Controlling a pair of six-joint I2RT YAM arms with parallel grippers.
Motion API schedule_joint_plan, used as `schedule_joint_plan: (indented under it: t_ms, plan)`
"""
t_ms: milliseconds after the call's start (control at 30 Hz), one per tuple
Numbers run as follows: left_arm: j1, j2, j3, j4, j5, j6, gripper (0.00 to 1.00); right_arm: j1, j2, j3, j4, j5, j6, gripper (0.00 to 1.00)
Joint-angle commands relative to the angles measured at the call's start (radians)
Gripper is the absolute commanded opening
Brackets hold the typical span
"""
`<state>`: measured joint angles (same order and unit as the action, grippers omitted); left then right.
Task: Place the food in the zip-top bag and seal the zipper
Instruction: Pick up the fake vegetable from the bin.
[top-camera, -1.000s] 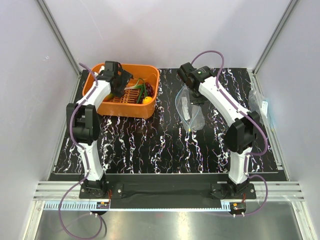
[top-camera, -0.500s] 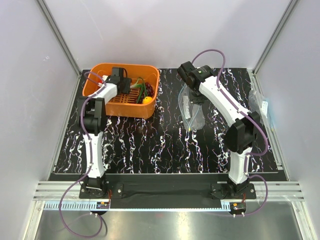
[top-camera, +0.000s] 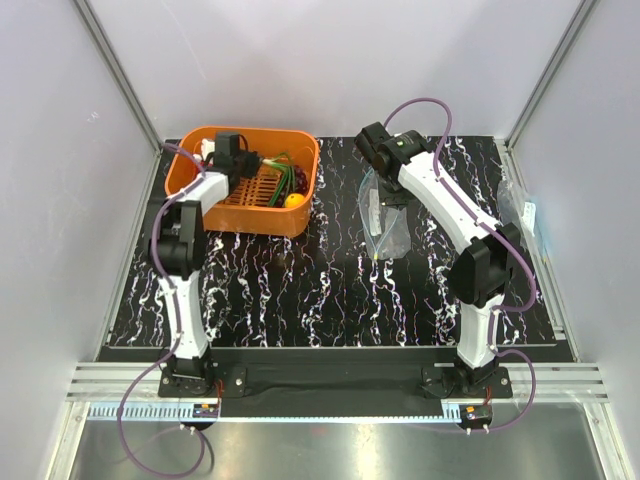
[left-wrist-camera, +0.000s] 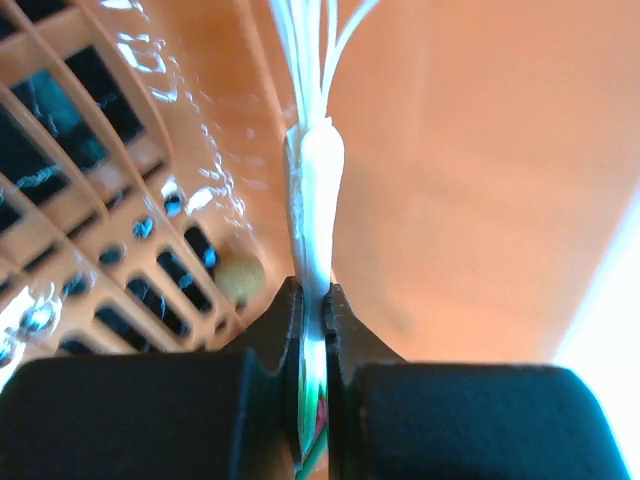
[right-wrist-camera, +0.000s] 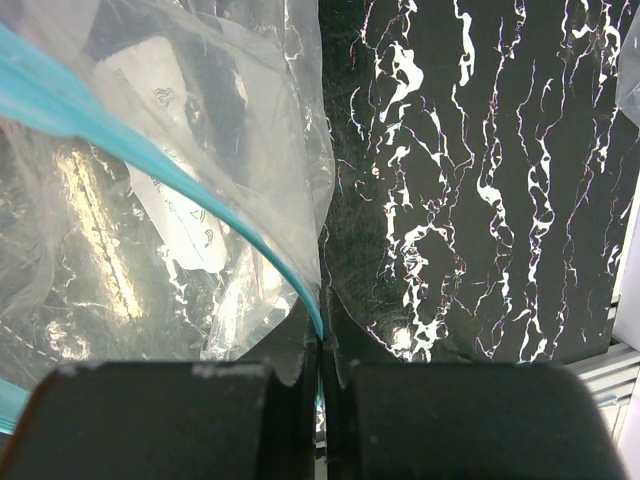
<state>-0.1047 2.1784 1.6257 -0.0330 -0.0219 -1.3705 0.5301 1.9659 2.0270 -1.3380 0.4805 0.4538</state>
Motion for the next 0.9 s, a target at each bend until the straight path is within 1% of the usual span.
schedule_joint_plan:
  t_ms: [0,100,167,267,367,400,533,633,733,867]
  plan:
    - [0.005,-0.211,-0.073,0.188,0.054,0.134,0.00,-0.004,-0.042,0.027,-0.017,0.033,0.003,0.00]
    - [0.003,-0.291,-0.130,0.266,0.108,0.221,0.00,-0.004,-0.045,0.025,0.010,0.036,-0.027,0.00]
    - [0.003,-0.331,-0.165,0.313,0.140,0.240,0.00,-0.004,-0.044,0.033,0.003,0.035,-0.029,0.00]
    - [-0.018,-0.403,-0.181,0.337,0.184,0.275,0.00,-0.004,-0.048,0.032,-0.010,0.033,-0.020,0.00]
    - [-0.075,-0.480,-0.175,0.312,0.194,0.372,0.00,-0.004,-0.062,0.022,-0.027,0.038,-0.006,0.00]
    - [-0.087,-0.520,-0.176,0.300,0.191,0.425,0.00,-0.002,-0.074,0.007,-0.023,0.038,-0.004,0.00]
    - [-0.153,-0.612,-0.191,0.210,0.160,0.524,0.00,-0.004,-0.096,-0.010,-0.015,0.029,-0.004,0.00]
    - [-0.202,-0.670,-0.234,0.183,0.128,0.548,0.00,-0.004,-0.104,-0.005,-0.015,0.020,-0.006,0.00]
    - [-0.256,-0.704,-0.253,0.159,0.116,0.539,0.00,-0.004,-0.107,-0.008,-0.015,0.017,-0.004,0.00]
    - [-0.325,-0.733,-0.279,0.147,0.111,0.473,0.00,-0.004,-0.102,-0.004,-0.009,0.004,-0.003,0.00]
